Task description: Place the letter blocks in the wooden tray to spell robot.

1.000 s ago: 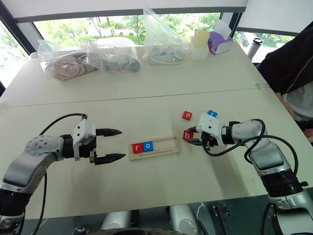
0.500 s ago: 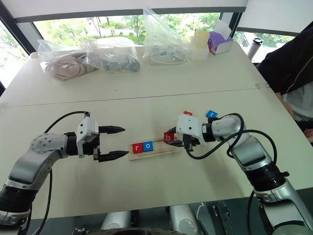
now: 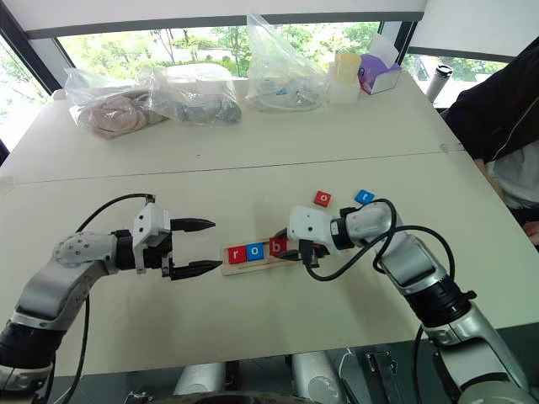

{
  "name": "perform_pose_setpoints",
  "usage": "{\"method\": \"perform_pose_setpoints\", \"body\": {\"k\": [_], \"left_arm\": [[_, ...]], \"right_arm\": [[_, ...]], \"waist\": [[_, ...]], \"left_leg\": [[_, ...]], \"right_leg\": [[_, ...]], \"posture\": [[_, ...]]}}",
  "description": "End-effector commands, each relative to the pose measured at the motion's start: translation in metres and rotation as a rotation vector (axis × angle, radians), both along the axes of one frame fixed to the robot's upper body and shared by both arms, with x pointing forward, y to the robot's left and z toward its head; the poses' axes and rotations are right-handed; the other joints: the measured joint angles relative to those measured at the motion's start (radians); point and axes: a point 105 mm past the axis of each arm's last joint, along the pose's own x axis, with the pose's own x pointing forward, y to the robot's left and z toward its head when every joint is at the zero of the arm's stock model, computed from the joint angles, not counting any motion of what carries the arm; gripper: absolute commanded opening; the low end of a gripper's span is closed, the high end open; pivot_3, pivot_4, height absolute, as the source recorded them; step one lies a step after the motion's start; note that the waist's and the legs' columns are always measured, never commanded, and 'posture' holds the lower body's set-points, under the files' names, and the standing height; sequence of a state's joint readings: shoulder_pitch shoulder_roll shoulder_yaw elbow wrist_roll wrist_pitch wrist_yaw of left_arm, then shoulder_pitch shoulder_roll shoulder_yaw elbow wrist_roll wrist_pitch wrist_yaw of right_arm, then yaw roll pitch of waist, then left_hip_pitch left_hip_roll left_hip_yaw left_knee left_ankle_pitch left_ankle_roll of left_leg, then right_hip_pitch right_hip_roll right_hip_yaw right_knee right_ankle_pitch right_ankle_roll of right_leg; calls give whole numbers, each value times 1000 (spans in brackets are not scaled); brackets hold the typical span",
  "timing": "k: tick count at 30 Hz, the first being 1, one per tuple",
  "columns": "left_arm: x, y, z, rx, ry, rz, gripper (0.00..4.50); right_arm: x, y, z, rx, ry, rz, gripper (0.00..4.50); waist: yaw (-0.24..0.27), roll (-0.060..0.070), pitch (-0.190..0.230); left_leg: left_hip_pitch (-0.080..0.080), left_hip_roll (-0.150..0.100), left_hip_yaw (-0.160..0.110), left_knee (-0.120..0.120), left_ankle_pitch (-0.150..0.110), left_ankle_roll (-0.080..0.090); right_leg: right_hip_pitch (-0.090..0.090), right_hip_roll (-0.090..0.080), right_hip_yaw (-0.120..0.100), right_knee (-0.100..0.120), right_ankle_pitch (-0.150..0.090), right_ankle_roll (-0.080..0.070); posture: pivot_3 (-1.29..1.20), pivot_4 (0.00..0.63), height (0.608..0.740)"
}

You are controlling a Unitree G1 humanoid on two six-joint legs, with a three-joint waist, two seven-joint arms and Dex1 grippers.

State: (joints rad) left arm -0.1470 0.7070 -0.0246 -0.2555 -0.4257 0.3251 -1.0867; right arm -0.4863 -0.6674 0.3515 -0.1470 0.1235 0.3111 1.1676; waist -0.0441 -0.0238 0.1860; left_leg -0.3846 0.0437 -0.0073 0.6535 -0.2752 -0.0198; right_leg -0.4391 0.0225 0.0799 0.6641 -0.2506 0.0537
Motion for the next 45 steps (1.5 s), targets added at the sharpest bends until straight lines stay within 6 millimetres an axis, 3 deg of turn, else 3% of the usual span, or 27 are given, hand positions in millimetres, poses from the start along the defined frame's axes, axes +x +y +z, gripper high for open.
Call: {"method": "perform_pose_setpoints", "body": {"k": [1,32,38,39,45], "left_arm": [[-5,-2,8,-10,-26,-17,4500],[-7,-6,10,-24,-22,-9,4500],[-6,-6,10,-26,-23,-4,4500],[-6,-6,10,-27,-23,-4,4500],[-6,-7,10,-30,-23,-2,4500]], "right_arm": [[2,5,4,5,-30,29,1167],[7,12,-9,1,-4,49,1167],[7,14,-8,5,-9,54,4140],[8,15,-7,7,-10,54,4467],[11,14,-1,20,-33,39,4467]], "waist": [[0,0,0],[0,0,0],[0,0,0],[0,0,0],[0,0,0]], "left_leg": [[0,0,0,0,0,0],[0,0,0,0,0,0],[0,0,0,0,0,0],[0,0,0,0,0,0],[0,0,0,0,0,0]], "right_leg": [[0,0,0,0,0,0],[0,0,0,0,0,0],[0,0,0,0,0,0],[0,0,0,0,0,0],[0,0,0,0,0,0]], "posture": [[0,150,740],[0,150,740],[0,150,740],[0,150,740],[0,150,740]]}}
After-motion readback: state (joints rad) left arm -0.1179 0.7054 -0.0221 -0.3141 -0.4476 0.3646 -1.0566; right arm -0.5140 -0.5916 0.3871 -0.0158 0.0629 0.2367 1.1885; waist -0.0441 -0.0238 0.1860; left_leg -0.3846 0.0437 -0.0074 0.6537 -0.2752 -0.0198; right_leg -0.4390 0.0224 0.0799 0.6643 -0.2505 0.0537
